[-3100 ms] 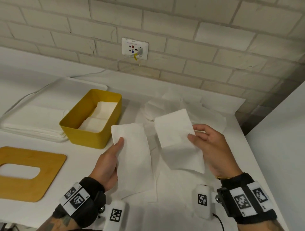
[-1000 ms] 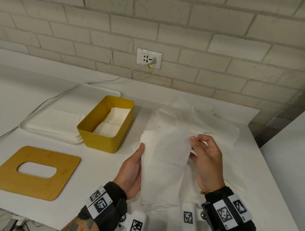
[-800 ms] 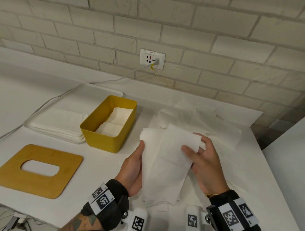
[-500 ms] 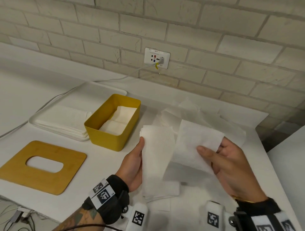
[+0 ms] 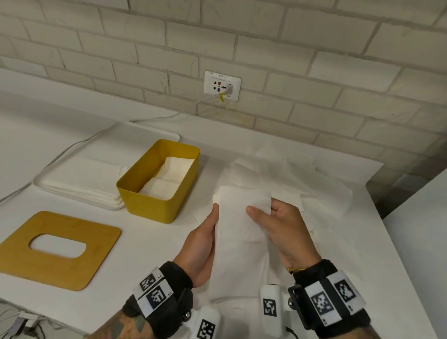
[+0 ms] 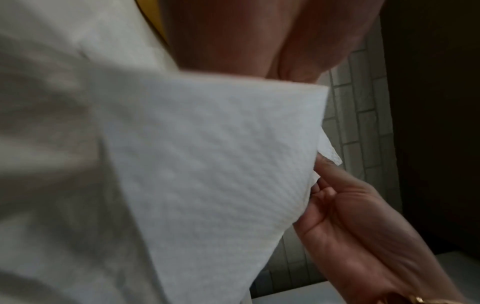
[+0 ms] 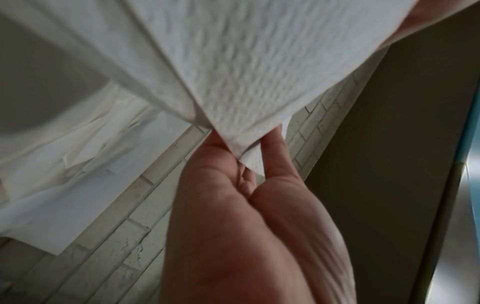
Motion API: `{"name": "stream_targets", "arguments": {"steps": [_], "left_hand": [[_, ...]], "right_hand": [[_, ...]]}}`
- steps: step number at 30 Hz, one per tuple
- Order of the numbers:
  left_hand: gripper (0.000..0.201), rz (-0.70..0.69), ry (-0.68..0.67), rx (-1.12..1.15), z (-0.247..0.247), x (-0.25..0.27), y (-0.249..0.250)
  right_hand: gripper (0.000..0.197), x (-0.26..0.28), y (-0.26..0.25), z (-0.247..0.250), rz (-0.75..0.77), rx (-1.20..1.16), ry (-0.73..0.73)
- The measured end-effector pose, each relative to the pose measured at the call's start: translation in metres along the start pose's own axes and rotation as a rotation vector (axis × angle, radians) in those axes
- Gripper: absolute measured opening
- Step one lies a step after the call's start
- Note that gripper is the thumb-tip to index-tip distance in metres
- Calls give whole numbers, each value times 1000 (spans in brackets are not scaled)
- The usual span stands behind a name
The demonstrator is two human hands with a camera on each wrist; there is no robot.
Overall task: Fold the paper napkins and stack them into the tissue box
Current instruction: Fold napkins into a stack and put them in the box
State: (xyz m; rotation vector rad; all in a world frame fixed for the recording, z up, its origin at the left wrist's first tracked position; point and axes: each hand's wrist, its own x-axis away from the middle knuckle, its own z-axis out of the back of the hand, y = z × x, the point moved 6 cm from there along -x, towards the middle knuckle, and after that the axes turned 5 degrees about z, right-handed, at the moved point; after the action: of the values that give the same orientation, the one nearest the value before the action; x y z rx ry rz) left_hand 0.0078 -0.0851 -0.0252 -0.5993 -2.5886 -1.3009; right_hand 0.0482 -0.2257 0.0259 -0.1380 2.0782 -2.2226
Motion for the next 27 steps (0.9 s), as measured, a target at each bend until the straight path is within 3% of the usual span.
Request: {"name": "stream_targets", "arguments": {"steps": [6, 12, 16, 20, 24, 27], "left_hand": [[60, -7, -12, -29, -1, 0, -2], [44, -31, 28, -77, 1, -3, 1], [45, -66, 98, -55, 7, -3, 15], [38, -137, 130, -101, 11, -1, 29], [37, -161, 110, -105, 8, 0, 33], [40, -169, 49, -141, -2, 0, 33]], "right_hand": [[13, 0, -2, 0, 14, 69, 24], [22, 5, 5, -7, -4, 5, -6], [37, 24, 32, -11, -126, 86, -138], [31, 35, 58, 12, -248, 194, -150], [58, 28, 48, 34, -188, 264, -135], [69, 17, 24, 26, -82, 119, -128]]}}
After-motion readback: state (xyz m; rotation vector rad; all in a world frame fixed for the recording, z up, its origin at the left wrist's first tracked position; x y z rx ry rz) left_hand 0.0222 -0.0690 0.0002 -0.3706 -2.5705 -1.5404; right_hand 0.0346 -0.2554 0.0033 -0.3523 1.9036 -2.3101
